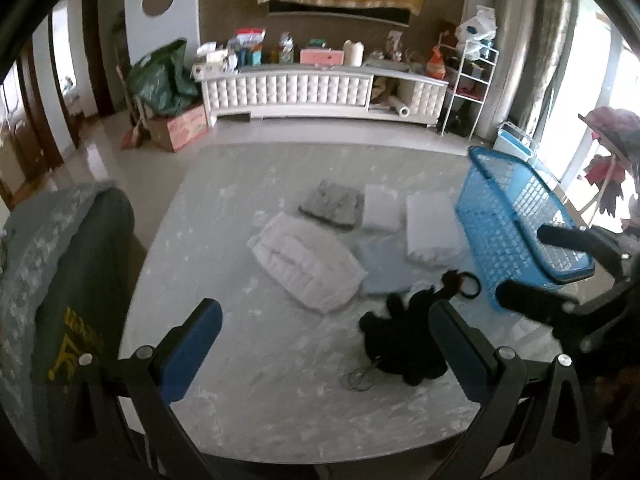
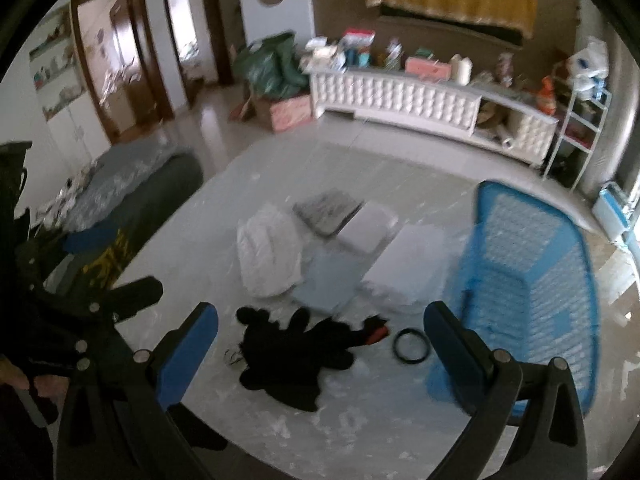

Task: Organize soft objects
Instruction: 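Lower the right gripper onto the black plush toy and close it, then lift the black plush toy with the right gripper toward the blue basket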

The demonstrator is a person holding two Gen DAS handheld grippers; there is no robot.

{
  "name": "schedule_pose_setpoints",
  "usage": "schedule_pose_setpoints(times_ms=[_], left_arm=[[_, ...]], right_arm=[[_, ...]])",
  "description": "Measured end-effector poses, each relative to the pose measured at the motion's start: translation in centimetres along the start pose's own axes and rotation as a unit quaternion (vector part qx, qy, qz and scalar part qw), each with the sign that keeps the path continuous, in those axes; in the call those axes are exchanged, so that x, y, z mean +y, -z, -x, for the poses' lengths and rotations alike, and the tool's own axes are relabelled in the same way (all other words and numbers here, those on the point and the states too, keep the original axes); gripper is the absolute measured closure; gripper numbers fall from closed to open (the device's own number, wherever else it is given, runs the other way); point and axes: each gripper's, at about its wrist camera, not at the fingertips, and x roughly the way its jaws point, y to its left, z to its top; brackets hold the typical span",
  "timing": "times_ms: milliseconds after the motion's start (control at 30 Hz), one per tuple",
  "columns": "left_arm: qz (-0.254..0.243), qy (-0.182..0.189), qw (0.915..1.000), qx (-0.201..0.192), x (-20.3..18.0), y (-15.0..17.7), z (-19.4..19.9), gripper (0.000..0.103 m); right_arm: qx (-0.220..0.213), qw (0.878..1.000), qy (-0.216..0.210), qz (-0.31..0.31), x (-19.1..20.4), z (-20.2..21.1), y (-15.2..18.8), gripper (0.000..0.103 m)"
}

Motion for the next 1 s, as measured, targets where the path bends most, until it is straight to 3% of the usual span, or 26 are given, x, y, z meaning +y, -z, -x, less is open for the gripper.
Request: schedule_pose_setpoints(times_ms=[233,333,600,667,767,1000], left_arm=[[0.029,-0.012,0.9991,0.027,3.6,0.8,-2.7,0.000],[0.044,0.000,0.9984,0.035,4.9,1.0,-3.8,0.000],[0.050,-0.006,0.9972,0.056,6.3,1.4,-6.3,0.000],[0.050,-0.008,0.9969,0.059,6.6,1.6,-6.9,0.000],[0.048,-0.005,0.9966,0.067,6.8,1.9,-7.7,0.000],[0.031,0.001,0.9967,0.075,7.2,2.2,-8.8,0.000]], right_arm=[[0.060,0.998,-0.016,0.025,2.1,-4.4,0.5,0.000],[0.079,0.996,-0.016,0.035,2.5,-5.6,0.8,0.000],[0.132,0.990,-0.021,0.053,4.0,-9.5,1.9,0.000],[0.140,0.988,-0.017,0.060,4.3,-10.2,2.1,0.000],[0.160,0.985,-0.007,0.065,4.2,-11.6,2.5,0.010],[0.162,0.978,0.047,0.126,5.5,-12.5,3.5,0.010]])
